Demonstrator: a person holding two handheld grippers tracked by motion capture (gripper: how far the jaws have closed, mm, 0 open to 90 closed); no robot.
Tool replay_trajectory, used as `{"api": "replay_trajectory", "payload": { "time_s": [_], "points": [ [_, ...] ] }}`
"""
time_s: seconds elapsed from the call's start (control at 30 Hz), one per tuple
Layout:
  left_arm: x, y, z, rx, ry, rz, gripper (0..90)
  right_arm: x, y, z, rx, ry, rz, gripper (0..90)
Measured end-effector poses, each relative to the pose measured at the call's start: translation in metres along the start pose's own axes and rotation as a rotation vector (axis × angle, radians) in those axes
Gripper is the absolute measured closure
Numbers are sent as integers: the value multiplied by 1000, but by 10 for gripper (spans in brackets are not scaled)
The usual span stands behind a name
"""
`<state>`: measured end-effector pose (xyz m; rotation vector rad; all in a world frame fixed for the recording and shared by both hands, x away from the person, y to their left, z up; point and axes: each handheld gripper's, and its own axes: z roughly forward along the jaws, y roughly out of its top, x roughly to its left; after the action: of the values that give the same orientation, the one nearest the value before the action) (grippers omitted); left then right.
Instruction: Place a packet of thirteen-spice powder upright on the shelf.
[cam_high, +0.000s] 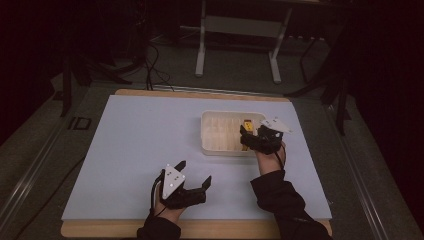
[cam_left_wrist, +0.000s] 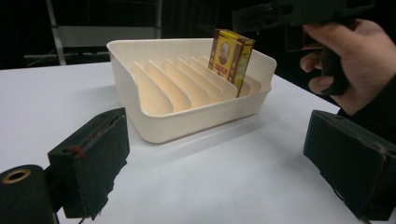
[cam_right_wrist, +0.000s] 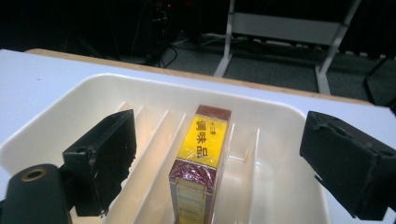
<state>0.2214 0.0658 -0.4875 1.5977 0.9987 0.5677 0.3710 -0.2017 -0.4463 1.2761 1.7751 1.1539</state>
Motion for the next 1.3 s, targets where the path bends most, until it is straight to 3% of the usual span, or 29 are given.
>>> {"api": "replay_trajectory", "payload": {
  "time_s": [0.2,0.37,0.7,0.83,1.0,1.3],
  "points": [
    [1,0,0,5,-5,-2,78,-3,4,-17,-27,57,-31,108],
    [0,0,0,4,-8,3,78,-4,5,-33,-57,136,-42,132],
    [0,1,0,2,-5,4,78,-4,3,-65,-70,276,-141,134],
    [0,1,-1,6,-6,6,78,-9,-4,-73,-76,384,-140,134],
    [-1,2,-2,0,-14,5,78,-12,-14,-82,-74,423,-186,134],
    [-3,2,-2,9,-26,25,78,-17,-31,-97,-49,478,-186,138]
  ]
}}
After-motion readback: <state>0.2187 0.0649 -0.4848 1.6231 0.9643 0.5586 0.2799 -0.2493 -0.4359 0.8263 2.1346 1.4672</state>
